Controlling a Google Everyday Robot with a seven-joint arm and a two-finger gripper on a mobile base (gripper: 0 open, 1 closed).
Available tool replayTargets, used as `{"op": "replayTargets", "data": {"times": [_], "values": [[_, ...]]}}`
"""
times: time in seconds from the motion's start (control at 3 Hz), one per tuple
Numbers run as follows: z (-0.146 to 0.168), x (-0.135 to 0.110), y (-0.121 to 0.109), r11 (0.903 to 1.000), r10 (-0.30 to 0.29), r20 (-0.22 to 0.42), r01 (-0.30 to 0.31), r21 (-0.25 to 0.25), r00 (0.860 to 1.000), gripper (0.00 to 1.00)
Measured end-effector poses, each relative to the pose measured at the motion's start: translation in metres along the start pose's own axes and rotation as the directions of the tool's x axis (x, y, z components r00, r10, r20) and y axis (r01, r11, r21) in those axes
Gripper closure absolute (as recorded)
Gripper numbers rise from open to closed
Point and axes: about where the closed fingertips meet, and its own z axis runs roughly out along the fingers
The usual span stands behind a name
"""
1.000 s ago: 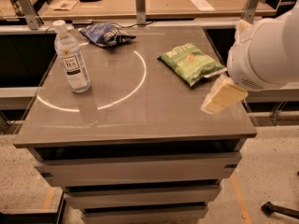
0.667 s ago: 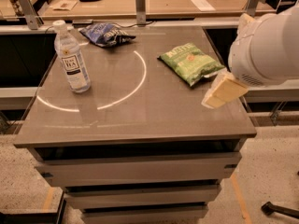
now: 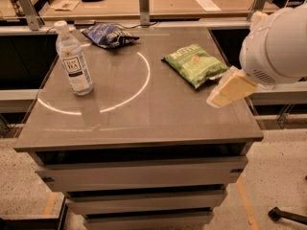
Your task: Move blue chip bag near blue plastic bottle
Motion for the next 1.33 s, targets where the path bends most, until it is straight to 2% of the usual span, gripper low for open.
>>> {"op": "replayTargets", "data": {"times": [0.33,0.67,1.0,1.33], "values": [[0.010,-0.012,-0.009,0.9709,0.238,0.078,-0.234,-0.050,0.968,0.00],[0.039,-0.038,-0.022,0.9133,0.403,0.113,-0.392,-0.113,0.908,0.00],[0.083,-0.068,-0.028,0.8878,0.452,0.075,-0.440,-0.136,0.889,0.00],[0.128,-0.099,-0.040,0.8549,0.513,0.070,-0.502,-0.130,0.855,0.00]]}}
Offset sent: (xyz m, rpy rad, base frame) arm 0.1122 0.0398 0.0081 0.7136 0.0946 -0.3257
